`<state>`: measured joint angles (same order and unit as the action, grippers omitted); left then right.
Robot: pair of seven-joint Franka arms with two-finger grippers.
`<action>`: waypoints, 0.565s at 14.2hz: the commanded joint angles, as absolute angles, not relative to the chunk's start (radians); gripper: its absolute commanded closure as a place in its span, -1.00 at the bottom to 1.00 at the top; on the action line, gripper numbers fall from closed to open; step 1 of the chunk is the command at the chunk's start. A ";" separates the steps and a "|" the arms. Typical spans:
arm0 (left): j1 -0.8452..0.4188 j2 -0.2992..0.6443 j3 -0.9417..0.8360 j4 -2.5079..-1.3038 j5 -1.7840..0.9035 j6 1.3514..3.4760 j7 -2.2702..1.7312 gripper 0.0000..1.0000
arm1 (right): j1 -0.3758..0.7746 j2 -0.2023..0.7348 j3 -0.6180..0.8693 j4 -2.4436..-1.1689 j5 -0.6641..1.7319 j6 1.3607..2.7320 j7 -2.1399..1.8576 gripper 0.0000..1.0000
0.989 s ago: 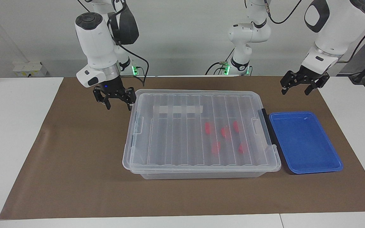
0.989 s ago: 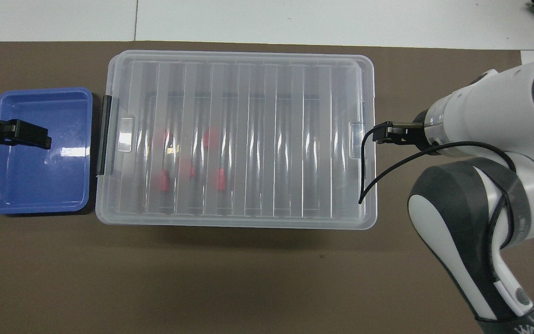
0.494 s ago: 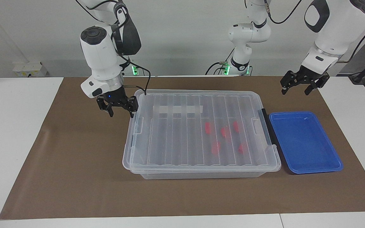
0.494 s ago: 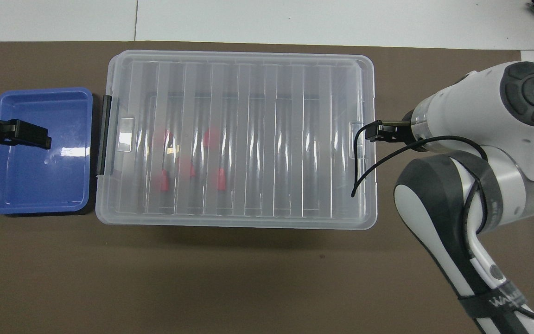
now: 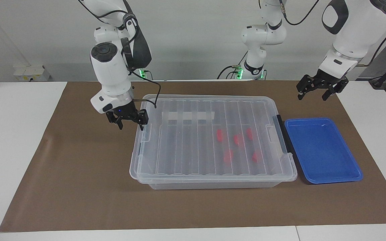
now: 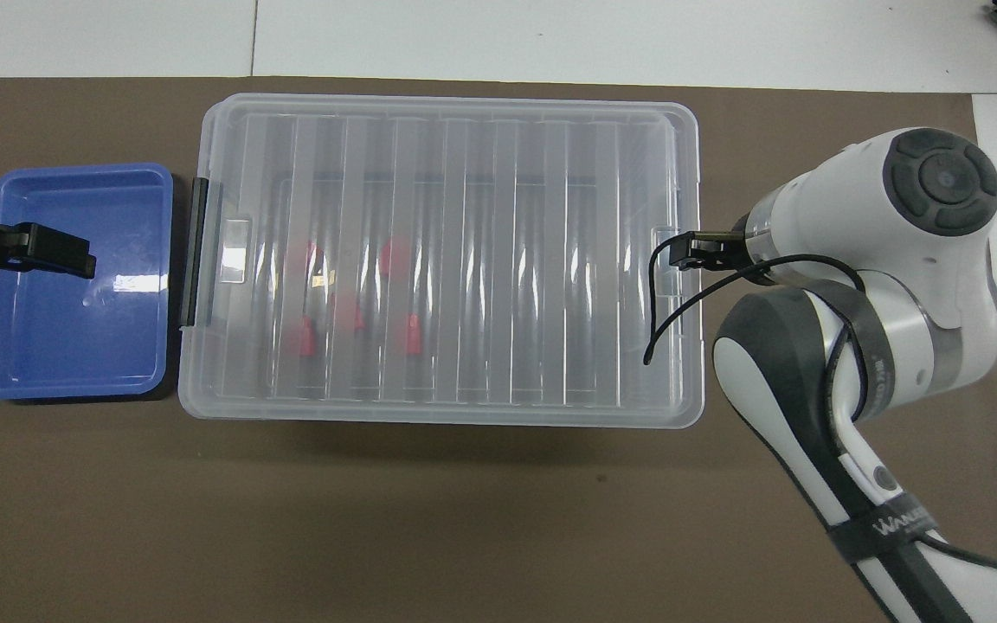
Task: Place red block in blue tray from box
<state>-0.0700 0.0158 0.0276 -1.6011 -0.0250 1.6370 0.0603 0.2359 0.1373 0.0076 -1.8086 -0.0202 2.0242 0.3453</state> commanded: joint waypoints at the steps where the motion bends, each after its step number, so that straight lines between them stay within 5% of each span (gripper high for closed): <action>1: -0.066 0.011 0.029 -1.591 -0.034 1.617 0.054 -1.00 | 0.245 0.132 0.008 -1.830 -0.014 2.043 0.315 -0.78; 8: -0.066 0.011 0.029 -1.591 -0.034 1.617 0.054 -1.00 | 0.184 0.132 0.008 -1.830 -0.014 2.028 0.194 -0.78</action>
